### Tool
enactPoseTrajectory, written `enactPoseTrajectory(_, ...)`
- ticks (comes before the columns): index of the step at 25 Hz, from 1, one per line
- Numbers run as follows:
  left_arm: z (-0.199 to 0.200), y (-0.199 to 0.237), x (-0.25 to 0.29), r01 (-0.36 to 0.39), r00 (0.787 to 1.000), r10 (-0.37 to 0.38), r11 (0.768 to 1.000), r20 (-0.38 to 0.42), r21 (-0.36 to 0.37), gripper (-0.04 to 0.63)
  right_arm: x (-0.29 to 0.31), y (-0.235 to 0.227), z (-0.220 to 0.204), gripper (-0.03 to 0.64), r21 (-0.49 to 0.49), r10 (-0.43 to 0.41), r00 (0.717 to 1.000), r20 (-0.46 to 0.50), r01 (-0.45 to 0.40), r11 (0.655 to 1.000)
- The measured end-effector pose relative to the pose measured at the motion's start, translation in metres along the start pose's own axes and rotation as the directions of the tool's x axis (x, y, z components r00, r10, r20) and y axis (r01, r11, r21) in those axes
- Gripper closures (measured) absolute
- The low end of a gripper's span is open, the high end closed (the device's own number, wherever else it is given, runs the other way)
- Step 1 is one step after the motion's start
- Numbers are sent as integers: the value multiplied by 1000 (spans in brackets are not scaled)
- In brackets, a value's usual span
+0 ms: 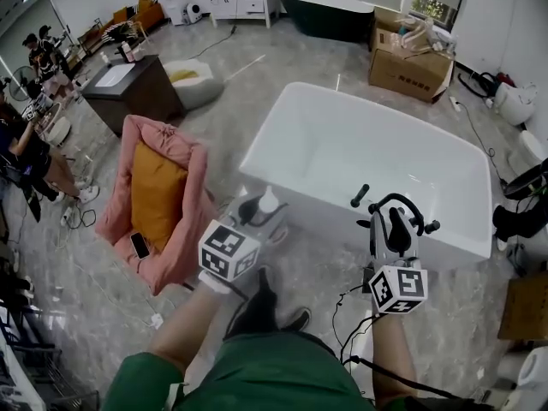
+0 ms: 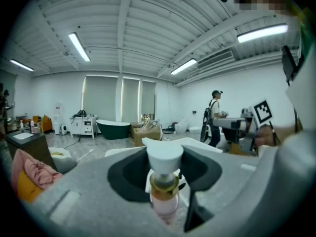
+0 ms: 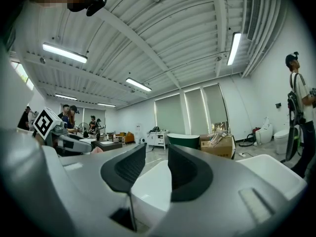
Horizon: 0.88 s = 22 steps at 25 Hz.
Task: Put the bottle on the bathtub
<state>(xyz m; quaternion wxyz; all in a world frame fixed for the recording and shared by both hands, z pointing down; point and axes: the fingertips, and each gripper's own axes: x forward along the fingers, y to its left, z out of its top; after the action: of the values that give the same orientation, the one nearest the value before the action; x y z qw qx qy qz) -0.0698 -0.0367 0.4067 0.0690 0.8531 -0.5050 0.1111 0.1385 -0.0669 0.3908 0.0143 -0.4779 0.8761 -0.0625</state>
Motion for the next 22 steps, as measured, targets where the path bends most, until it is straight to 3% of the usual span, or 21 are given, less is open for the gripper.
enactPoseTrajectory(11,-6,61,95,112,994,-111,993,-19,26,431,76,-26,-1,485,-36,-97,995,-16,96,995)
enactPoseTrajectory(15,-14,92,131,172,985,-169,981,-42,83,431,122,-28,-1,485,-42,-144,989,-32,143,989)
enactPoseTrajectory(22,-28,136,191,264,963,-257,961,-85,81,431,183,-38,0,485,-47,-233,971,-63,230,972)
